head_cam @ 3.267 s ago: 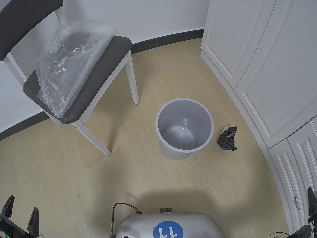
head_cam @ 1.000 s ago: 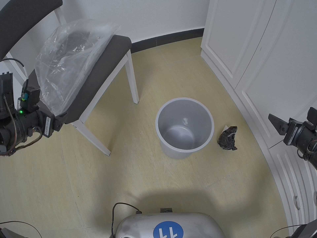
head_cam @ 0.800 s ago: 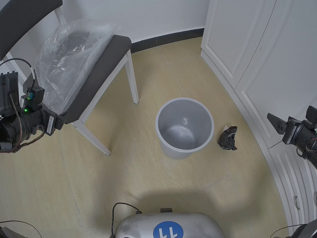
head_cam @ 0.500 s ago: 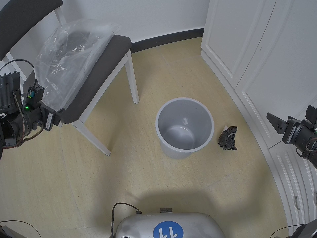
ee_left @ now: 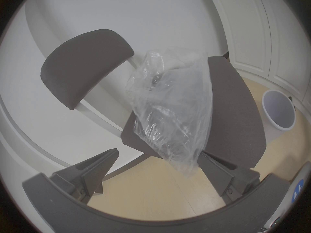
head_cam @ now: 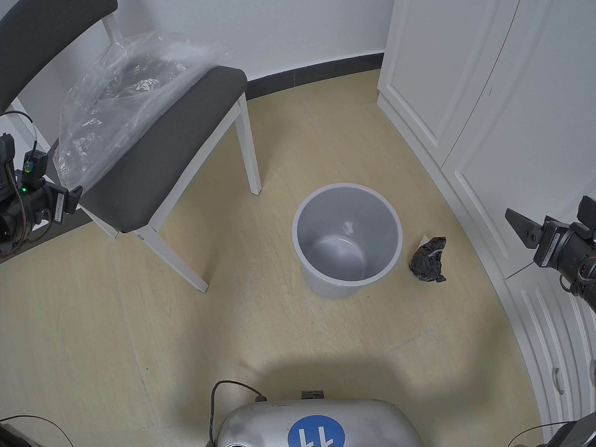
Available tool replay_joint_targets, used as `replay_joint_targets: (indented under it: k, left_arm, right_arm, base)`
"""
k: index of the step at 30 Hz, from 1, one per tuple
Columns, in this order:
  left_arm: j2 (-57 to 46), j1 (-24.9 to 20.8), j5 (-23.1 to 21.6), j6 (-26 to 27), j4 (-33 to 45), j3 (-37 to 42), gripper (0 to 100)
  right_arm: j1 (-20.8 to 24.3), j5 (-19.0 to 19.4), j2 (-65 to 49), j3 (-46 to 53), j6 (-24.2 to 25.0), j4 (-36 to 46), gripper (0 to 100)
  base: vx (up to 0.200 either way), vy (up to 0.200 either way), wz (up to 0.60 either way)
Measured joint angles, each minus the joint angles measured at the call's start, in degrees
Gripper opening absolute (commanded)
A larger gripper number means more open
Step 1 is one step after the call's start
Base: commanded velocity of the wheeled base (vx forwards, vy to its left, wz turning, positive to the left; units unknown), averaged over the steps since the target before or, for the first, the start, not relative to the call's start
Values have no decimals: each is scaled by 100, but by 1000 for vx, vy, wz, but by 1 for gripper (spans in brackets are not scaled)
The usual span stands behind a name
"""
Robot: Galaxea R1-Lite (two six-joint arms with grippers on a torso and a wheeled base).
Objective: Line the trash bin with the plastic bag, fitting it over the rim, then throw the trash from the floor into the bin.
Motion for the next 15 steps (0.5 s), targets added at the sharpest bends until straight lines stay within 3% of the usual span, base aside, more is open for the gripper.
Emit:
replay_joint_targets:
  k: [7, 15]
  left_arm:
    - [-143, 584, -536, -117, 18, -108, 100]
    - [-77, 452, -517, -490, -17, -546, 100]
  right_arm:
    - [-15, 1, -33, -2, -67, 1, 100]
    - [-11, 1, -63, 2, -112, 1, 100]
  base:
    - [0, 0, 0]
    - [0, 0, 0]
